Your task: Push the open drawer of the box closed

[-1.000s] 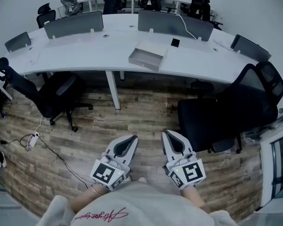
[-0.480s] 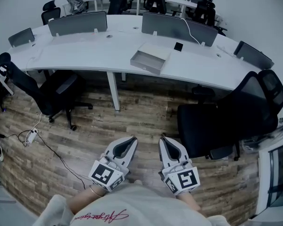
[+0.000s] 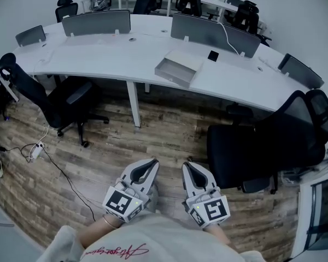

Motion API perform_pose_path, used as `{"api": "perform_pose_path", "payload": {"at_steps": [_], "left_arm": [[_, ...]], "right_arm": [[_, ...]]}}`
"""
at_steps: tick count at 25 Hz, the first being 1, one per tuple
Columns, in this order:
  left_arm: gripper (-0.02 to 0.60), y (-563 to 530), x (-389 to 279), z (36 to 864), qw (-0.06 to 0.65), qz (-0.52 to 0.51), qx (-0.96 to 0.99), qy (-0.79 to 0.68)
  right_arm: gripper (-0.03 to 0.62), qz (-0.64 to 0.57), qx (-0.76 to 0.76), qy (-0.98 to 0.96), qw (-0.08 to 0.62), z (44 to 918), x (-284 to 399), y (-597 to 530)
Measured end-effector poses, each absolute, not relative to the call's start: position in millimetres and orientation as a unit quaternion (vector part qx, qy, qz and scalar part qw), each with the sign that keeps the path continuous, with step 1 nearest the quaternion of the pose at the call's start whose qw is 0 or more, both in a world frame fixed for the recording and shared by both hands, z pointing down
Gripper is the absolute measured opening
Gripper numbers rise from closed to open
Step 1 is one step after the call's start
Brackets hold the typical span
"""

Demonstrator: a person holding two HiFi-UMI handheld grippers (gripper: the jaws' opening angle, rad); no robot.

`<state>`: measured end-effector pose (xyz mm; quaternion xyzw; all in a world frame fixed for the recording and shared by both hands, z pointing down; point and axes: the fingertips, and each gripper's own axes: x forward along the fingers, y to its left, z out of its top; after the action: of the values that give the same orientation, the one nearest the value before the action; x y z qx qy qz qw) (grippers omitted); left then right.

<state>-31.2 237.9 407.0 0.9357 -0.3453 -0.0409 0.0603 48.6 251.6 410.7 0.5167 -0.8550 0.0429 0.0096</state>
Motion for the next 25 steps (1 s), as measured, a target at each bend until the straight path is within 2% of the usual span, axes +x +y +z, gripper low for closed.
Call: {"api": "perform_pose_path", "payload": {"at_steps": [25], "left_arm": [[0.020,-8,11,412,0.068,-0.027,0.961,-0.266]], "right_arm": [[0.020,0.059,0.568,-0.820,0.030,424,72,9]]}}
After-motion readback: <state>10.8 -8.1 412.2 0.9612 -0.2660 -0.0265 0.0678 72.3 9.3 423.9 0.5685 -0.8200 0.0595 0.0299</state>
